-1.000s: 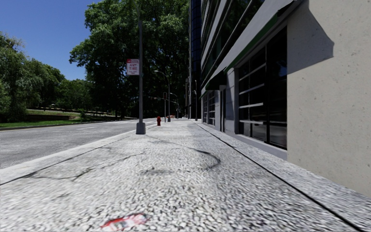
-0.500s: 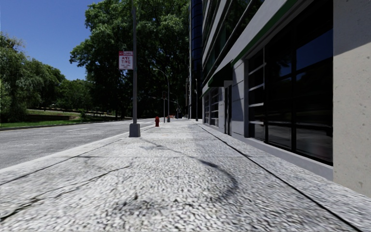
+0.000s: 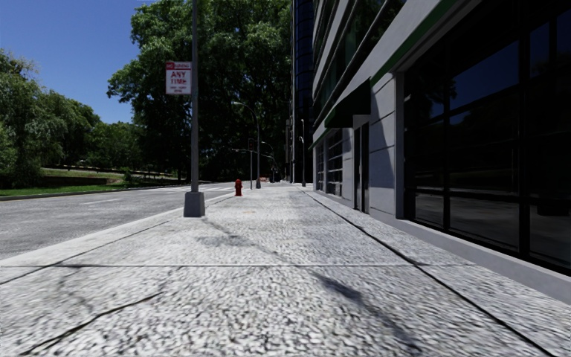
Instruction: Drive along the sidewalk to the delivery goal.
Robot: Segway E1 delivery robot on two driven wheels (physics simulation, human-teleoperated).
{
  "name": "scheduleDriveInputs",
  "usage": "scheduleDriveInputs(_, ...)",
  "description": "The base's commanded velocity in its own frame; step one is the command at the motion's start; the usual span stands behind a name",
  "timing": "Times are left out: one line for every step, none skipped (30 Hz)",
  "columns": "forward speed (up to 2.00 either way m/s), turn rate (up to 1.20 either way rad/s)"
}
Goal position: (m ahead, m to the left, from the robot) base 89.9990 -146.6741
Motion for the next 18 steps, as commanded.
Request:
scheduleDriveInputs(2.0,0.0)
scheduleDriveInputs(2.0,0.0)
scheduleDriveInputs(2.0,0.0)
scheduleDriveInputs(2.0,0.0)
scheduleDriveInputs(2.0,0.0)
scheduleDriveInputs(2.0,0.0)
scheduleDriveInputs(2.0,0.0)
scheduleDriveInputs(2.0,0.0)
scheduleDriveInputs(2.0,0.0)
scheduleDriveInputs(2.0,0.0)
scheduleDriveInputs(2.0,0.0)
scheduleDriveInputs(2.0,0.0)
scheduleDriveInputs(2.0,0.0)
scheduleDriveInputs(2.0,0.0)
scheduleDriveInputs(2.0,0.0)
scheduleDriveInputs(2.0,0.0)
scheduleDriveInputs(2.0,0.0)
scheduleDriveInputs(2.0,0.0)
